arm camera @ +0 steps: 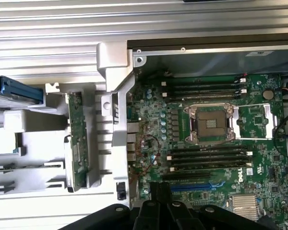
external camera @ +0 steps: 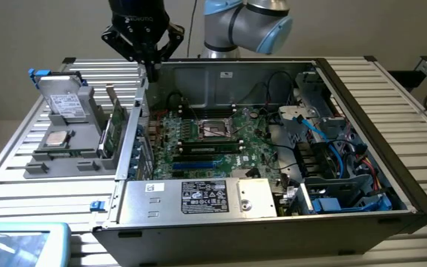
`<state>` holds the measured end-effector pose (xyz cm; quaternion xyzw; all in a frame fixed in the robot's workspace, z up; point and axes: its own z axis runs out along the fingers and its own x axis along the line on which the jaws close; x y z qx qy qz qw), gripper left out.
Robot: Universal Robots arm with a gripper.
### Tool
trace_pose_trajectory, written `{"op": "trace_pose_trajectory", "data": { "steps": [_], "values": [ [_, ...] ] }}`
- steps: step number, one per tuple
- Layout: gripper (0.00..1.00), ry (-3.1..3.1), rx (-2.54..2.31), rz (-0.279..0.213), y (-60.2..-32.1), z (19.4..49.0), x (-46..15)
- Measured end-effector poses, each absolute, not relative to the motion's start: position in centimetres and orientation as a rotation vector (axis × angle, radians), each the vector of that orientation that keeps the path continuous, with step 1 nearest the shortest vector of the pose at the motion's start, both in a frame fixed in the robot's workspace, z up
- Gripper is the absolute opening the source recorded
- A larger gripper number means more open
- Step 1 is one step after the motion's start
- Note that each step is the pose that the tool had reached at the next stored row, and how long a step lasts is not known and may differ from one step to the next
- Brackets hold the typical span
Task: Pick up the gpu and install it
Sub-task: 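Reach for the gpu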
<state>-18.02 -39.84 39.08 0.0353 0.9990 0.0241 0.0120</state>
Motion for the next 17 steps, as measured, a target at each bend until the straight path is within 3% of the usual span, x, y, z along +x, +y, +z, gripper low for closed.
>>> {"op": "trace_pose_trajectory", "data": {
  "steps": [17],
  "values": [
    [0.12,3.115,0.11,0.075,-39.8,38.4,-25.7]
  ]
}}
